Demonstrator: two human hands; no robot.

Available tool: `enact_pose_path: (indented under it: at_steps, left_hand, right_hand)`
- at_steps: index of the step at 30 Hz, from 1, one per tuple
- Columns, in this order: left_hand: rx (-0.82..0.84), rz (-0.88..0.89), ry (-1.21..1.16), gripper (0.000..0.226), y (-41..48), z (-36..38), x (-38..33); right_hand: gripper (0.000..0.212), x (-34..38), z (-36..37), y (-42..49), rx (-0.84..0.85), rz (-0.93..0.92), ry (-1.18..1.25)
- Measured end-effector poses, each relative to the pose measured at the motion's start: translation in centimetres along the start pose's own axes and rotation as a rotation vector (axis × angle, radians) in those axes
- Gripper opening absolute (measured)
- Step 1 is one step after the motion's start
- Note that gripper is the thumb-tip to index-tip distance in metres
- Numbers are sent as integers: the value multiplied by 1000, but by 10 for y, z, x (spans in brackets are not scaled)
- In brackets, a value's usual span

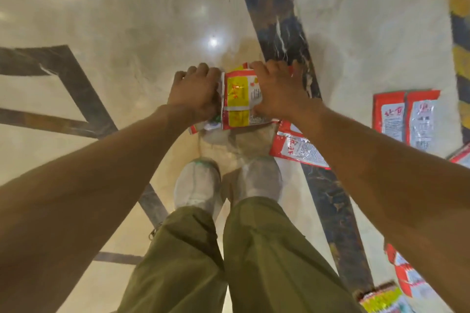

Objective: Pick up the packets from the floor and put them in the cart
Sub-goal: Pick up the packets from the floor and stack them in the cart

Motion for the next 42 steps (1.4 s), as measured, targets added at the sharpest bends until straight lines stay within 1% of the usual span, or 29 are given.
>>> enact_pose_path:
  at_steps: [2, 3, 5, 6, 7, 10, 14, 16, 18, 20, 22, 24, 26, 28, 29, 31, 33, 36, 39, 42]
  left_hand:
    - [25, -31, -82, 61, 4, 4, 6]
    - [40, -48, -132, 57, 5, 5, 10]
    - [56, -74, -203, 47, 1, 4, 15]
    - [60, -88, -230, 45, -2, 0, 17]
    - [58, -100, -259, 45, -8, -6, 18]
    - [50, -157, -377, 45, -33, -31, 24]
    - [13, -187, -498, 39, -80, -98, 16]
    - [-10, -206, -596, 43, -113, -139, 12]
    - [-58, -230, -755, 49, -153, -182, 9]
    - [-98, -238, -957, 51, -192, -226, 4]
    - [-79, -237, -1136, 58, -238, -276, -14]
    - [-104, -212, -1209, 59, -294, -340, -41]
    - [-156, -149, -1229, 48, -346, -400, -66]
    - [-163, -97, -1253, 37, -395, -452, -93]
    - [-164, -74, -1236, 38, -421, -481, -109]
    - [-176, -36, -1219, 46, -450, -513, -126]
    - [-195, 22, -1219, 43, -485, -555, -154]
    - [-204, 151, -1179, 32, -525, -601, -205]
    - [-127, 274, -1165, 38, -558, -627, -271]
    - [-48, 376, -1126, 36, -583, -629, -334]
  right_hand:
    - [88, 1, -7, 1, -2, -5, -52]
    - [78, 1, -11, 0, 0, -18, -60]
    - [55, 4, -23, -6, 0, -50, -20]
    - [47, 5, -30, -12, -6, -62, 21]
    - [42, 6, -39, -19, -18, -67, 67]
    - [42, 6, -66, -46, -19, -28, 273]
    - [33, -8, -115, -98, -42, 142, 610]
    - [33, -12, -148, -133, -52, 234, 754]
    - [38, -11, -184, -176, -76, 329, 873]
    - [40, -13, -222, -229, -106, 431, 1052]
    - [33, -7, -264, -287, -137, 483, 1201]
    - [24, -1, -307, -349, -186, 511, 1309]
    - [17, 5, -349, -410, -224, 533, 1436]
    - [15, 9, -389, -472, -272, 575, 1534]
    - [17, 13, -412, -510, -299, 595, 1570]
    - [27, 21, -430, -554, -323, 606, 1618]
    - [30, 29, -460, -613, -386, 571, 1681]
    - [30, 31, -487, -696, -494, 550, 1734]
    - [20, 26, -497, -782, -623, 576, 1781]
    - [26, 14, -483, -867, -788, 615, 1855]
Point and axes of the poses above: each hand's wrist, its own y-axis towards the middle knuckle, its own z-axis out of the palm, x = y × z, the point moved 10 cm from there along y, towards the middle knuckle, and after that the axes turned 6 degrees about z, right-handed, at the moved point
